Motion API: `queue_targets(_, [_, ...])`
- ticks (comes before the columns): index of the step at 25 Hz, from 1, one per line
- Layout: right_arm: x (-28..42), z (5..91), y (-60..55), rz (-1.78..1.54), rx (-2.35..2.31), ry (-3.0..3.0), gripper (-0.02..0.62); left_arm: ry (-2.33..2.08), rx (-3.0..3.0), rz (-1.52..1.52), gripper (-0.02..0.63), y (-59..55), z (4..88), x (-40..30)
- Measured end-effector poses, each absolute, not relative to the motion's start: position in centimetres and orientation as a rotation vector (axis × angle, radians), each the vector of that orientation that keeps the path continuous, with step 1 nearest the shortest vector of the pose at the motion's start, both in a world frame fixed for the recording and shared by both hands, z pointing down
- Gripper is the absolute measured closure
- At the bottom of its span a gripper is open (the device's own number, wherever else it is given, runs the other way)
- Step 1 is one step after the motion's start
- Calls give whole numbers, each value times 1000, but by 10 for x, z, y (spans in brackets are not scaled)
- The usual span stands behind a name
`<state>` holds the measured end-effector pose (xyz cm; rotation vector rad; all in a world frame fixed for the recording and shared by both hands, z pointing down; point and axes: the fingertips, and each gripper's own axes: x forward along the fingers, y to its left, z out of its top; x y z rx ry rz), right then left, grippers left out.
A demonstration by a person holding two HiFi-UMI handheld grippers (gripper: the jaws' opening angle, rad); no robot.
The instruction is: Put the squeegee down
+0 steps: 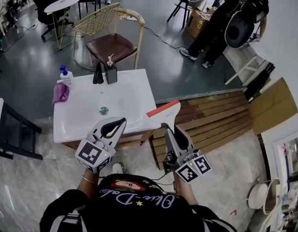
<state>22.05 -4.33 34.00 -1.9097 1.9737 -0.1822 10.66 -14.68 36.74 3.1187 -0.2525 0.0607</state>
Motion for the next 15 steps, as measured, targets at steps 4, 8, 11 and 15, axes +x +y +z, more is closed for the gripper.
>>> queue_targets(4, [218, 341, -53, -188, -1912, 1976, 495, -259, 3106, 76, 591, -157, 369, 103])
queue_targets(8, [215, 342, -62, -193, -1920, 1973, 495, -258, 3105, 81, 592, -167, 369, 99])
queue_targets(11, [214, 343, -68, -198, -1931, 1968, 495, -252, 3108, 81, 591, -175, 370, 97])
queue_targets(15, [211, 347, -75, -206, -1947, 1960, 495, -247, 3105, 76, 592, -185, 374, 93])
